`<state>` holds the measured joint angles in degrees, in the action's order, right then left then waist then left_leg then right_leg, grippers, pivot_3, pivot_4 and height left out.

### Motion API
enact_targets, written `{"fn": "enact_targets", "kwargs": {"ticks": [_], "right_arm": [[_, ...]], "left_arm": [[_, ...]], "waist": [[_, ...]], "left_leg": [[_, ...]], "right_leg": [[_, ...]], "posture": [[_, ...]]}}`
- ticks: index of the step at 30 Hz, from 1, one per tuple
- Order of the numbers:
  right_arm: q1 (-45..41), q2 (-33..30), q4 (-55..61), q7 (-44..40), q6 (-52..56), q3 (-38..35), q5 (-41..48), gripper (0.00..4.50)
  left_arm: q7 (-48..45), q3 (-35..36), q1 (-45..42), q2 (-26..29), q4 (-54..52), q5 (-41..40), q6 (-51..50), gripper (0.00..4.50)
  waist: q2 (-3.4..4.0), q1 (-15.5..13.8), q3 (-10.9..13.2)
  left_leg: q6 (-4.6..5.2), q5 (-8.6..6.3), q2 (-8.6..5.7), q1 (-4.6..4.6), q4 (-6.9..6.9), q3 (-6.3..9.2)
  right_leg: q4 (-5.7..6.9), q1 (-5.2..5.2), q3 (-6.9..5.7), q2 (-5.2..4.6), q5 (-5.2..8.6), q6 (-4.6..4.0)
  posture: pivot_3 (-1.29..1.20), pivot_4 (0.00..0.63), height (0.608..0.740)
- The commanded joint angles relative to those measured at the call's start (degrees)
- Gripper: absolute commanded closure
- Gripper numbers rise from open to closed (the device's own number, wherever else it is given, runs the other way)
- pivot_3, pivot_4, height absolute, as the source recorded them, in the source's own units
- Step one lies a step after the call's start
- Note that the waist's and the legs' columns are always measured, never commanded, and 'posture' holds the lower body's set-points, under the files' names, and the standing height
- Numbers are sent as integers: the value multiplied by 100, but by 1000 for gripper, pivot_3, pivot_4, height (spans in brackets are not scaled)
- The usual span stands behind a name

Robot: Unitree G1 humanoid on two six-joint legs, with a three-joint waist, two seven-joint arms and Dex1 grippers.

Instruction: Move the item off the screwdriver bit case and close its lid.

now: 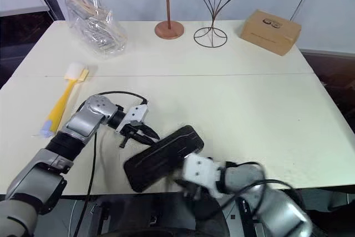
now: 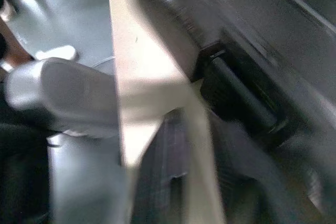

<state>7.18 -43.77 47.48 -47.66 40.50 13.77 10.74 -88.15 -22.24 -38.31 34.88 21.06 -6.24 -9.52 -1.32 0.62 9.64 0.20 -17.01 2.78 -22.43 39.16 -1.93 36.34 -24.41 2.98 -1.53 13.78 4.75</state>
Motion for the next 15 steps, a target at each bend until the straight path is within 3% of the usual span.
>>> {"fn": "enact_targets", "kwargs": {"ticks": [1,2,4,7,10,15], "right_arm": [[555,-296,653,-874,336,-1975,1627,1312],[638,-415,573,-1101,406,-2602,2000,796],[589,-705,172,-1530,601,-3817,2656,796],[311,-1155,-711,-1889,869,-4905,3215,796],[162,-1479,-1267,-2111,924,-5284,3436,796],[95,-1767,-1497,-2398,671,-5170,3422,796]], "left_arm": [[142,951,70,763,-310,-399,-506,1909],[123,1217,169,986,-618,-660,-860,1388],[110,1858,499,1439,-1351,-1260,-1532,1388],[389,2930,1193,1906,-2540,-2123,-2437,1388],[674,3679,1860,2133,-3347,-2613,-2878,1388],[967,4520,2927,2434,-4086,-2837,-3082,1388]], "waist": [[-6,59,3],[-6,66,5],[-1,56,8],[1,30,11],[3,-12,12],[7,-2,15]], "left_leg": [[0,0,5,2,-2,3],[1,-1,13,7,-6,11],[1,-1,24,8,-12,21],[1,-1,24,8,-13,15],[0,-1,17,8,-15,15],[-1,-1,12,5,-16,11]], "right_leg": [[4,-3,0,7,-1,-1],[8,-3,0,20,-1,-3],[12,-5,-1,36,-1,-4],[15,-6,-2,27,1,-6],[10,-2,-11,7,4,-10],[1,-2,-12,-3,5,-10]], "posture": [[0,150,737],[0,150,737],[0,150,737],[0,150,737],[0,150,737],[0,150,737]]}}
